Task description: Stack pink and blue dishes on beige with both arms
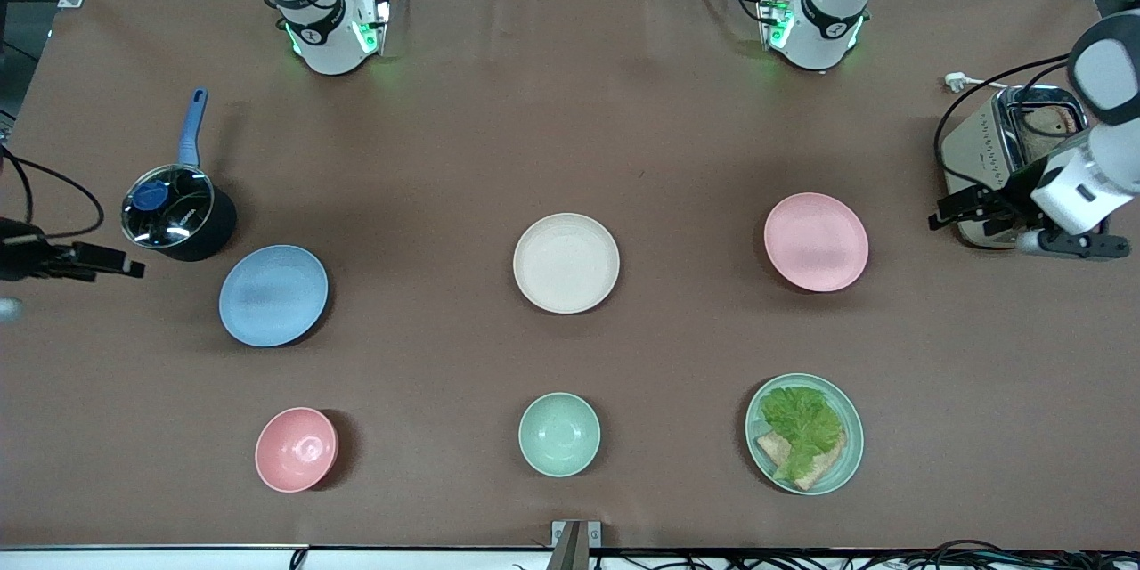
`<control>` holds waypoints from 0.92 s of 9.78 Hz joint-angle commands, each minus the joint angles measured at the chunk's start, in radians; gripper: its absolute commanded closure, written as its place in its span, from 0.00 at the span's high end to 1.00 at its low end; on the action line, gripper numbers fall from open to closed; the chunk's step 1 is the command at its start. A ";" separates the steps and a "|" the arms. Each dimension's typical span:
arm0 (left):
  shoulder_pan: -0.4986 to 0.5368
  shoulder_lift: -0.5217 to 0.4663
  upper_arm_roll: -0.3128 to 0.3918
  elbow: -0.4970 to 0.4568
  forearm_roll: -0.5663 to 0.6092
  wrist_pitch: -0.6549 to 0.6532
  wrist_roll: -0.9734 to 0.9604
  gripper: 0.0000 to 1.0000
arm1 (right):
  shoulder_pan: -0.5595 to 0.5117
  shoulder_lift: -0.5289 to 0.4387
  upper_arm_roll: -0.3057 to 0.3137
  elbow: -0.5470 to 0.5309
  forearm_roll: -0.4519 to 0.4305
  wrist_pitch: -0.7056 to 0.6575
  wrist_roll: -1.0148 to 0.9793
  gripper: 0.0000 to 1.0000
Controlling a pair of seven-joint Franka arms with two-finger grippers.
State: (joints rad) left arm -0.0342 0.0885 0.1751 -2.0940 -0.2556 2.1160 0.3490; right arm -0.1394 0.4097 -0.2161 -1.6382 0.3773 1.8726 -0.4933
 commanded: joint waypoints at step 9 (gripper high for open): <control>-0.007 0.353 0.004 -0.084 -0.240 0.170 0.200 0.27 | 0.003 0.208 -0.005 -0.209 0.299 0.313 -0.330 0.67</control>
State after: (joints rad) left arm -0.0376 0.4100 0.1760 -2.1804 -0.4727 2.2641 0.5187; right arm -0.1394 0.6338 -0.2193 -1.8262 0.6475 2.1828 -0.8018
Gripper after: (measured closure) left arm 0.542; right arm 0.150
